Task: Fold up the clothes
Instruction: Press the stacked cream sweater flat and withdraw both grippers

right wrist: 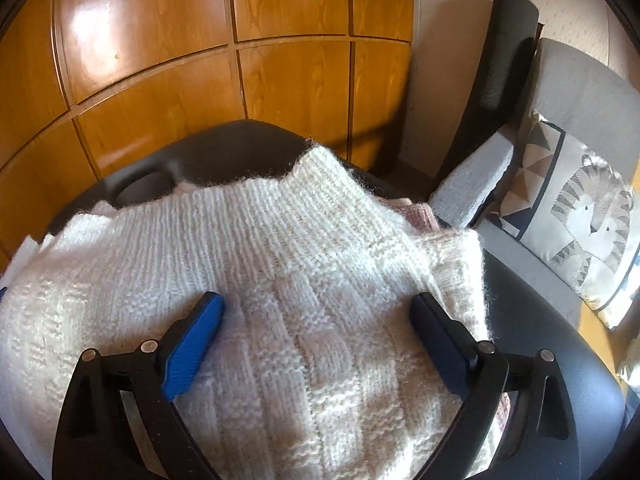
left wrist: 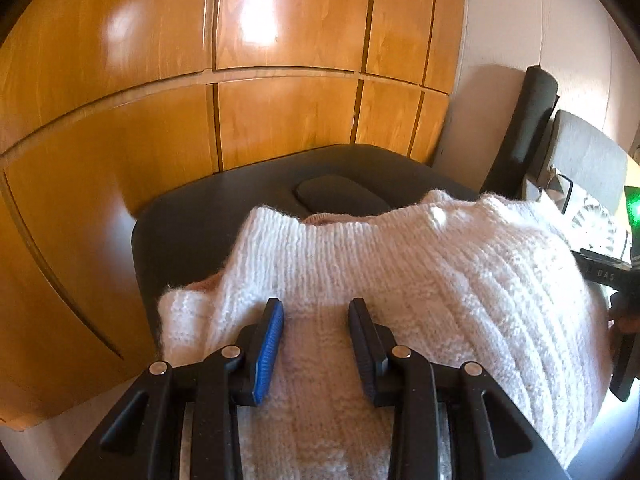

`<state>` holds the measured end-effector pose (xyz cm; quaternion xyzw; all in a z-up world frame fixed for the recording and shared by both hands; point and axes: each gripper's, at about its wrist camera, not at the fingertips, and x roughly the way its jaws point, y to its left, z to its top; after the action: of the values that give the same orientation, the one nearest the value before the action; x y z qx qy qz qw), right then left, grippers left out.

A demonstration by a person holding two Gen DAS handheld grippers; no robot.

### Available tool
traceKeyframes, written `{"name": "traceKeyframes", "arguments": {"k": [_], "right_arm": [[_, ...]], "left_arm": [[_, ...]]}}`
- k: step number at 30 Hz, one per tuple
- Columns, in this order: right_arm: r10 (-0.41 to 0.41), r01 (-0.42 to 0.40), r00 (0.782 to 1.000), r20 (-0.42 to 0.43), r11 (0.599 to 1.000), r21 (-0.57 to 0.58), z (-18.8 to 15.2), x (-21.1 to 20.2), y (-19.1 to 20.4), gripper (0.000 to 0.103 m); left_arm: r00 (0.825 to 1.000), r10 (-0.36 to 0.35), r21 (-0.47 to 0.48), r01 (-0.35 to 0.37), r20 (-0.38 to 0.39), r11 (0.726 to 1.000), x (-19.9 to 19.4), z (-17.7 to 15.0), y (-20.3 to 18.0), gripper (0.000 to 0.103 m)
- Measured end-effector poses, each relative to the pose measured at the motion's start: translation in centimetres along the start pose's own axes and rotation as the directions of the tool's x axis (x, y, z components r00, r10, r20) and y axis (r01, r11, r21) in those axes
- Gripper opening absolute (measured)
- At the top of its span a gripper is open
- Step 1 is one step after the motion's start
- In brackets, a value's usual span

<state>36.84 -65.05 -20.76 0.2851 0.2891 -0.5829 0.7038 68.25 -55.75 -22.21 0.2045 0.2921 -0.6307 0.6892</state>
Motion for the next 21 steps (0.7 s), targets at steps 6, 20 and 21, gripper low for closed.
{"name": "traceKeyframes", "arguments": {"k": [6,20,21], "right_arm": [[0.010,-0.011,1.000,0.013,0.999,0.036,-0.3,-2.6,0.1,0.097],[0.066,-0.061,0.992,0.110,0.997,-0.047,-6.7,-17.4,5.3,0.097],[0.065,-0.059,0.991,0.113,0.997,-0.058,-7.2,-18.1,5.6,0.097]], "left_arm": [[0.996,0.036,-0.011,-0.037,-0.084,0.999,-2.1,1.1,0.0,0.042],[0.997,0.067,-0.040,-0.068,-0.036,0.997,-16.2,-1.7,-2.8,0.050],[0.999,0.033,-0.048,-0.035,-0.032,0.998,-16.9,-1.8,-3.0,0.050]]}}
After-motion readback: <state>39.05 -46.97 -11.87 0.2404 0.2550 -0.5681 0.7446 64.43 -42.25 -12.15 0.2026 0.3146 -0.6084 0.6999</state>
